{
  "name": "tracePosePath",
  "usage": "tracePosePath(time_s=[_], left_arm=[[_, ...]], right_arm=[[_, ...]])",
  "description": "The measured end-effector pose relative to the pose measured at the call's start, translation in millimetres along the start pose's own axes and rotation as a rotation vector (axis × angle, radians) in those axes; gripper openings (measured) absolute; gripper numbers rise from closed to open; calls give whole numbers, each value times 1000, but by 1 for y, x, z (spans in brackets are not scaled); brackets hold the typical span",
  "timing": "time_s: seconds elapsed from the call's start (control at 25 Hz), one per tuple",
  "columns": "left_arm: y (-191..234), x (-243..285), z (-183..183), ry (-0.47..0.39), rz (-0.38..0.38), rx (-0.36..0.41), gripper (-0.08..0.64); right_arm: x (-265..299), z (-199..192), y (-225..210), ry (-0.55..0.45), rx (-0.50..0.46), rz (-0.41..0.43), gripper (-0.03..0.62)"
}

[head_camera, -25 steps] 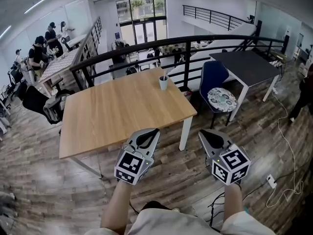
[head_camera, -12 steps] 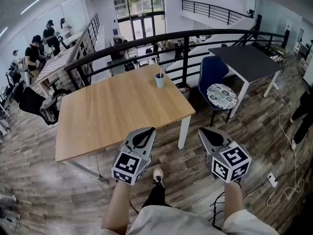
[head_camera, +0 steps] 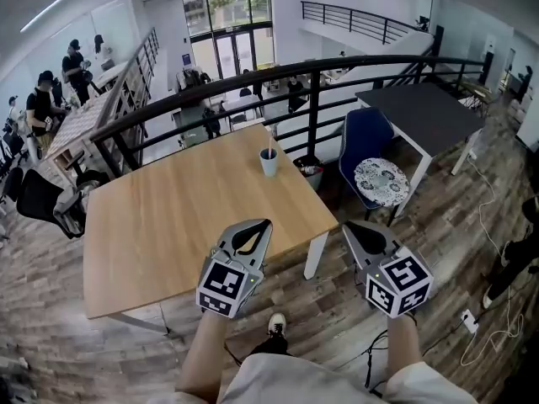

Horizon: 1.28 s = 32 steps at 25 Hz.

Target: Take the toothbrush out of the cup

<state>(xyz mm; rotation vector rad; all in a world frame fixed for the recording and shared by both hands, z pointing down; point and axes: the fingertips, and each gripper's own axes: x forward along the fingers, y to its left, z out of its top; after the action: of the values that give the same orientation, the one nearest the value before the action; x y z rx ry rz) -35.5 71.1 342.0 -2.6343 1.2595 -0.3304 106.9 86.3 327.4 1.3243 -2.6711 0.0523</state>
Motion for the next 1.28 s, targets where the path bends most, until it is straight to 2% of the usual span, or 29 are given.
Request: tracePosePath(time_s=[0.4,0.92,1.28], left_arm=[[80,80,-11,6,-18,-13,9],[150,124,-40,34,-33,-38,9],[187,153,-62,55,-78,-29,9]], right_arm=[[95,15,-59,12,7,-30,5],[178,15,-78,52,26,-27,5],[223,11,-85,54,60,-65,5]])
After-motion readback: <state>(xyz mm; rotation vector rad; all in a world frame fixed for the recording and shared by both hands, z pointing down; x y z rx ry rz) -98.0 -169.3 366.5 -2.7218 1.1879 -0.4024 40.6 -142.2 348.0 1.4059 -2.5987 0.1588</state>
